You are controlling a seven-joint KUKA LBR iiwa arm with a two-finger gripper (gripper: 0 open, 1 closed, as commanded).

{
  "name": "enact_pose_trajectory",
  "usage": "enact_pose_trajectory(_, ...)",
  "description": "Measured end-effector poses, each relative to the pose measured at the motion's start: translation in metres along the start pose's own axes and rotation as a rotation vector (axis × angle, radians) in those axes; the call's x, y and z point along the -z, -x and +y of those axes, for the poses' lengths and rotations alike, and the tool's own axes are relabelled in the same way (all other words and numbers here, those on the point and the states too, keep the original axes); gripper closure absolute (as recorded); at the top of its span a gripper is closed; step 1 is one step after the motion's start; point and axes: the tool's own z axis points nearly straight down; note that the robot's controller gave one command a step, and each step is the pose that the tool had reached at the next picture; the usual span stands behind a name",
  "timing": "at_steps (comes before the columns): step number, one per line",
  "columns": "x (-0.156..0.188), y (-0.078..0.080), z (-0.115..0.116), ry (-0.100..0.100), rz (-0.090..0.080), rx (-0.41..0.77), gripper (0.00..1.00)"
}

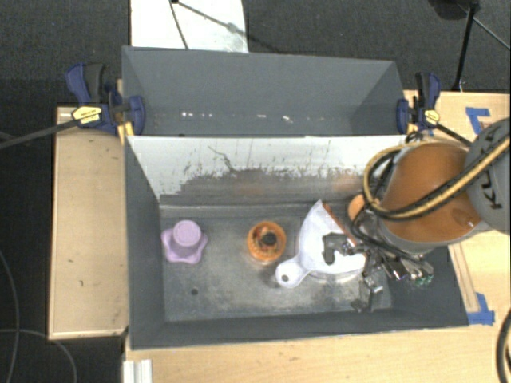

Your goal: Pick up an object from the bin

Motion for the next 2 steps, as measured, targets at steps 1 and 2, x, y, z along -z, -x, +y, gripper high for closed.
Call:
enact_pose_trajectory(1,-0.035,0.029,0.023,-0.003,-0.003,0.279,0.0)
enact_pose_trajectory(2,-0.054,0.046,0.04,-0.003,-0.006,0.321,1.0)
